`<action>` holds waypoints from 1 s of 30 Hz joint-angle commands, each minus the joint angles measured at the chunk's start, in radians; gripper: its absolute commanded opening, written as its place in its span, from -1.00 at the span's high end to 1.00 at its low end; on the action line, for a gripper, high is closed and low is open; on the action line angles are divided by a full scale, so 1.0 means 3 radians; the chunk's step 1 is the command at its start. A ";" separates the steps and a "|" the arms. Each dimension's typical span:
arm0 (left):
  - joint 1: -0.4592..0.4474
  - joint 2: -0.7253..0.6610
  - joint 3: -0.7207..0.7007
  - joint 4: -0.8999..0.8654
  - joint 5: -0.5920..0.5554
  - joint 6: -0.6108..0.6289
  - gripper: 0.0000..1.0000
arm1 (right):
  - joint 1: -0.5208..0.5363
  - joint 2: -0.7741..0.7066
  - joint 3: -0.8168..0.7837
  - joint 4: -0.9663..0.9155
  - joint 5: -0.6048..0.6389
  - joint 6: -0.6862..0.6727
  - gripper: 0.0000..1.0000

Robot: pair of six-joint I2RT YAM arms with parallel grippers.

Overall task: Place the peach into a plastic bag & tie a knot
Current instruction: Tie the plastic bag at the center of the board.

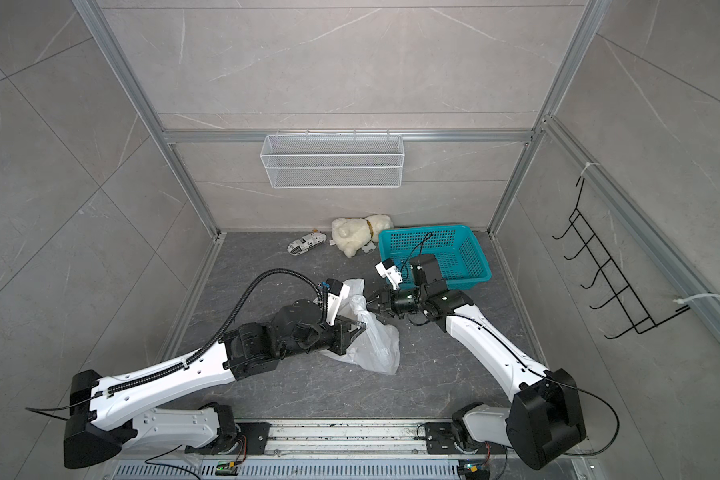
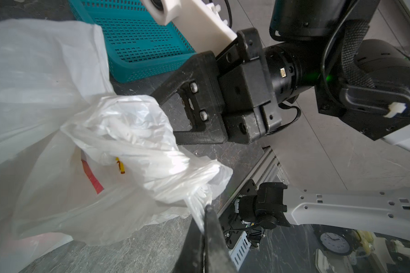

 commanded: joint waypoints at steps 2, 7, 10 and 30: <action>-0.0014 -0.0264 0.0053 -0.0286 -0.0496 0.0206 1.00 | -0.0005 -0.0191 0.0145 -0.0303 0.0178 -0.0214 1.00; 0.0040 -0.0462 0.0046 -0.0709 -0.1007 0.0355 1.00 | -0.0076 -0.0322 0.0222 -0.0505 0.0338 -0.0326 1.00; 0.0102 -0.0553 0.0012 -0.0894 -0.1061 0.0376 1.00 | -0.0124 -0.0383 0.0210 -0.0490 0.0338 -0.0316 1.00; 0.0852 -0.0518 0.0098 -0.0956 -0.1233 0.0449 1.00 | -0.0242 -0.0643 0.0031 -0.0153 -0.0099 -0.0027 1.00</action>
